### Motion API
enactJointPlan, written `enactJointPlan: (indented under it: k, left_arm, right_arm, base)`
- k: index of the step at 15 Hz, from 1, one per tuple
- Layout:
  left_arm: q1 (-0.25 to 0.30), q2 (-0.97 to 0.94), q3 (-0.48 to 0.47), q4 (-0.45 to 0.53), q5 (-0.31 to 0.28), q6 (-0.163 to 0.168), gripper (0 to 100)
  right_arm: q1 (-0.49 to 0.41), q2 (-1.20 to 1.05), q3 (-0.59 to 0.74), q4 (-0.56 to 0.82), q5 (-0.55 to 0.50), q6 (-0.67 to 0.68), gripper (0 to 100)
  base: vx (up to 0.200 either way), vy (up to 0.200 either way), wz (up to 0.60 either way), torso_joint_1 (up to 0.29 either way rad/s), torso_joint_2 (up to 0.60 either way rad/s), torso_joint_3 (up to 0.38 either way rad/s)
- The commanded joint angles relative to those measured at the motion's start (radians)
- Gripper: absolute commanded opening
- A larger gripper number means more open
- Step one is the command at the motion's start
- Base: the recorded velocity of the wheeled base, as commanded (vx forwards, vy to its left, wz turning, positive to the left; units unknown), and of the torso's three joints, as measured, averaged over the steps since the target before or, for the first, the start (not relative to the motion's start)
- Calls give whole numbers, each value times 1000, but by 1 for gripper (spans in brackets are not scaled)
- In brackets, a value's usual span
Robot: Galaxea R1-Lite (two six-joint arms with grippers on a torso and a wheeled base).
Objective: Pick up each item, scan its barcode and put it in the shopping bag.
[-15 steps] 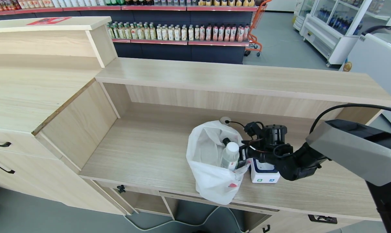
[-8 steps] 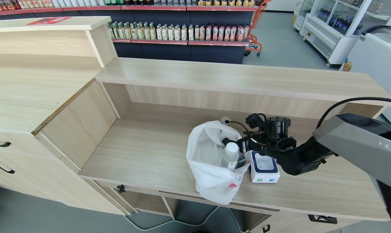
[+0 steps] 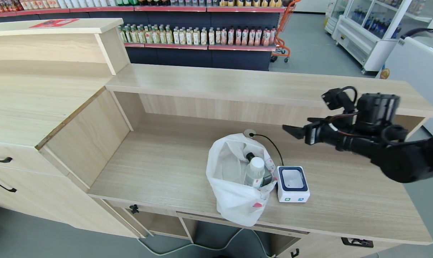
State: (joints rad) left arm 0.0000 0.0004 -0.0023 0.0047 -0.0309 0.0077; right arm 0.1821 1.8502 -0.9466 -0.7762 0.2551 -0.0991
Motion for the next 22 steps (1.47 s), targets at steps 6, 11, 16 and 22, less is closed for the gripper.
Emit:
enactJointPlan:
  k: [6,11,16,22]
  left_arm:
    - [0,0,-1,0,0,0,0]
    - [0,0,-1,0,0,0,0]
    - [0,1,1,-2,0,0,0]
    - [0,1,-1,0,0,0,0]
  right_arm:
    - [-259,-1145,865,302,-146,44,100]
    - [-194,-1666,947,676,-249,62,100]
    - [-182,-1850,947,696,-232,-1,100]
    - [-182,-1850,947,692,-234,-1,100]
  base:
    - [0,0,0,0,0,0]
    - [0,0,0,0,0,0]
    - [0,0,0,0,0,0]
    - [0,0,0,0,0,0]
